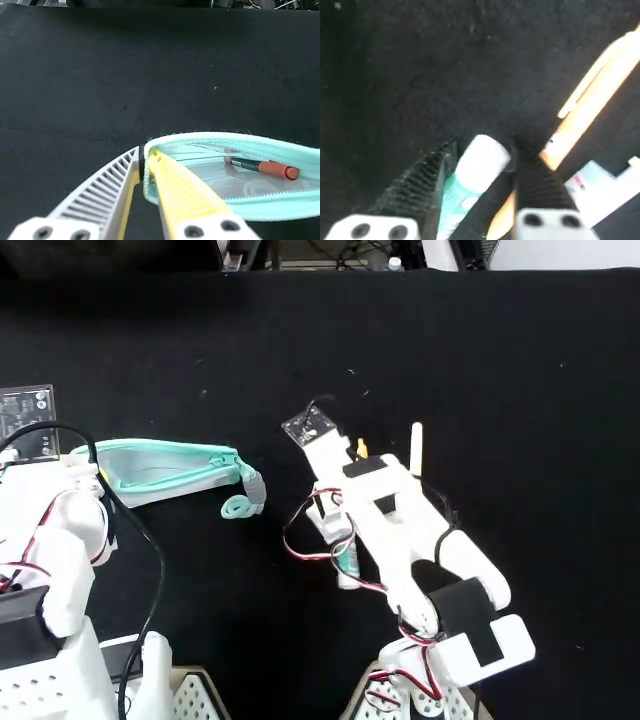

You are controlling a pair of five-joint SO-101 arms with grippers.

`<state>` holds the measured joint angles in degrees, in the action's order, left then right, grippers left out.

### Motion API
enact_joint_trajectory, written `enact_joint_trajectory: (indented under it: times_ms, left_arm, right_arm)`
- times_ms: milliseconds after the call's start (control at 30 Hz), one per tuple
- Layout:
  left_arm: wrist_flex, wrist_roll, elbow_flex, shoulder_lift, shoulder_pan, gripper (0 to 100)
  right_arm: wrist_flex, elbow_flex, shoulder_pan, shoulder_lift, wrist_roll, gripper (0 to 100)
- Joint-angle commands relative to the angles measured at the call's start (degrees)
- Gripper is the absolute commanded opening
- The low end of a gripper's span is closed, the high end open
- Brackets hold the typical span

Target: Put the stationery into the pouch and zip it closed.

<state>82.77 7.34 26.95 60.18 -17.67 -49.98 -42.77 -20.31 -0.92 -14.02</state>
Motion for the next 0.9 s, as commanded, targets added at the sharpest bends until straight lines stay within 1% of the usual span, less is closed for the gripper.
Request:
enact_joint_trajectory:
  times_ms: [0,67,167,200,233,400,533,600,667,733,867]
  left_arm:
    - [0.1,0.7,2.0,-0.9,-0.4,3]
    - [0.1,0.7,2.0,-0.9,-0.4,3]
    - [0.1,0.7,2.0,-0.9,-0.4,3]
    - [0.1,0.7,2.0,-0.9,-0.4,3]
    - [0.1,0.7,2.0,-0.9,-0.4,3]
    - [0.0,0.7,2.0,-0.9,-0.4,3]
    - [0.0,0.7,2.0,-0.9,-0.4,3]
    - [0.0,0.7,2.0,-0.9,-0.4,3]
    - [0.0,0.7,2.0,-0.9,-0.4,3]
    - [0.0,0.7,2.0,-0.9,-0.4,3]
    - [0.0,0.7,2.0,-0.9,-0.4,3]
  right_arm:
    - [0.1,2.5,-1.0,0.2,0.5,4.0]
    - [0.0,2.5,-1.0,0.2,0.5,9.5]
    - [0.0,2.5,-1.0,-0.2,1.7,23.0]
    - [0.0,2.6,-1.1,-0.2,1.5,26.0]
    - [-0.1,2.6,-1.4,-0.2,1.6,27.0]
    - [-4.6,3.2,-5.1,-0.2,2.0,20.3]
    - [-4.7,3.3,-6.0,0.2,2.1,15.2]
    - [-4.0,3.0,-5.9,0.2,2.1,9.8]
    - [-3.3,2.9,-5.8,0.2,3.0,1.4]
    - [-3.3,2.9,-5.8,0.2,4.7,2.2]
    - [-3.6,3.4,-5.8,-1.0,4.8,1.2]
